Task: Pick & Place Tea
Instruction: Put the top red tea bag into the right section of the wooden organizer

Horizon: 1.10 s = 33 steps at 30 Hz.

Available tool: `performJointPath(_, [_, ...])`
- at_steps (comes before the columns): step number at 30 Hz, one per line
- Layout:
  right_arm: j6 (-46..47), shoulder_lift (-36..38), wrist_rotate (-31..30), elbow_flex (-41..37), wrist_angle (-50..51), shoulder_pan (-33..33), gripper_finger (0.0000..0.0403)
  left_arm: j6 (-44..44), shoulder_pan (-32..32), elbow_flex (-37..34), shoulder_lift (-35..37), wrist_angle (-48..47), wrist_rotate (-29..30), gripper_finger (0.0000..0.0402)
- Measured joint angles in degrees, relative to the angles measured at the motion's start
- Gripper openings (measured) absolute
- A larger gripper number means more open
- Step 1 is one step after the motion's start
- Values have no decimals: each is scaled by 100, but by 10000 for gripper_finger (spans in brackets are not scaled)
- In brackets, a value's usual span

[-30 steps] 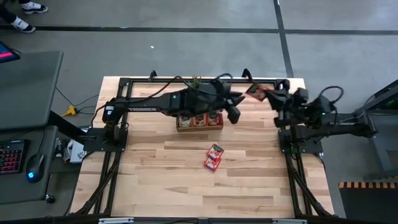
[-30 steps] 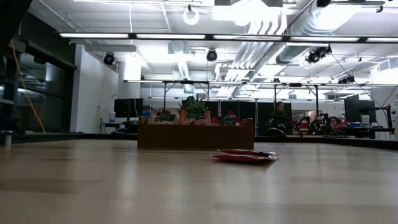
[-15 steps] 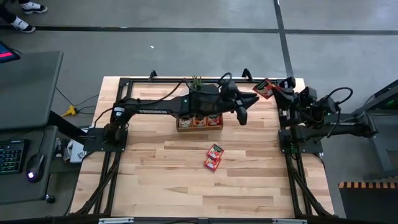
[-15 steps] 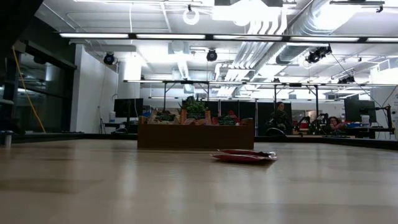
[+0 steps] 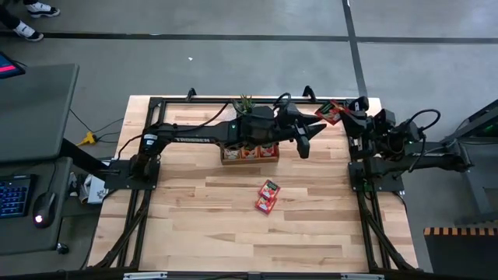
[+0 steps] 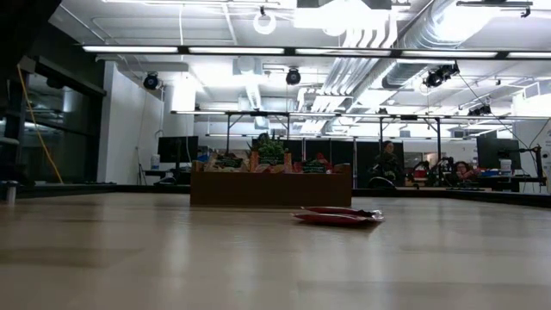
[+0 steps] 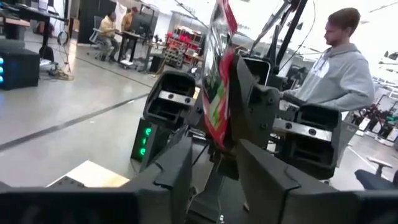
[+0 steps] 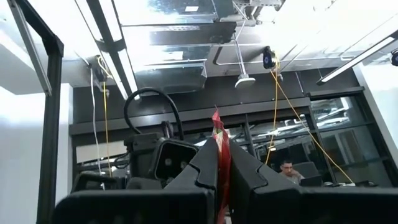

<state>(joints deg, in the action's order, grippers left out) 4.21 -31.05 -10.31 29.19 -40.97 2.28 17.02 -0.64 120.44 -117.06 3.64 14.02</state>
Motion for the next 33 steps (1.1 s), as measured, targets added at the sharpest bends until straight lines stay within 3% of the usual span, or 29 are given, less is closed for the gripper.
performJointPath(8, [13,-7,39,0,11,0,5,-3,0,0,1,74,-2,205])
performJointPath(16, [87,-13,41,0,129,-2,5,33,29,0,1,270,59,210])
performJointPath(22, [134,-13,82,0,131,0,5,319,83,0,1,323,102,179])
performJointPath(33, [179,-13,114,0,192,0,5,427,177,0,1,411,-48,42])
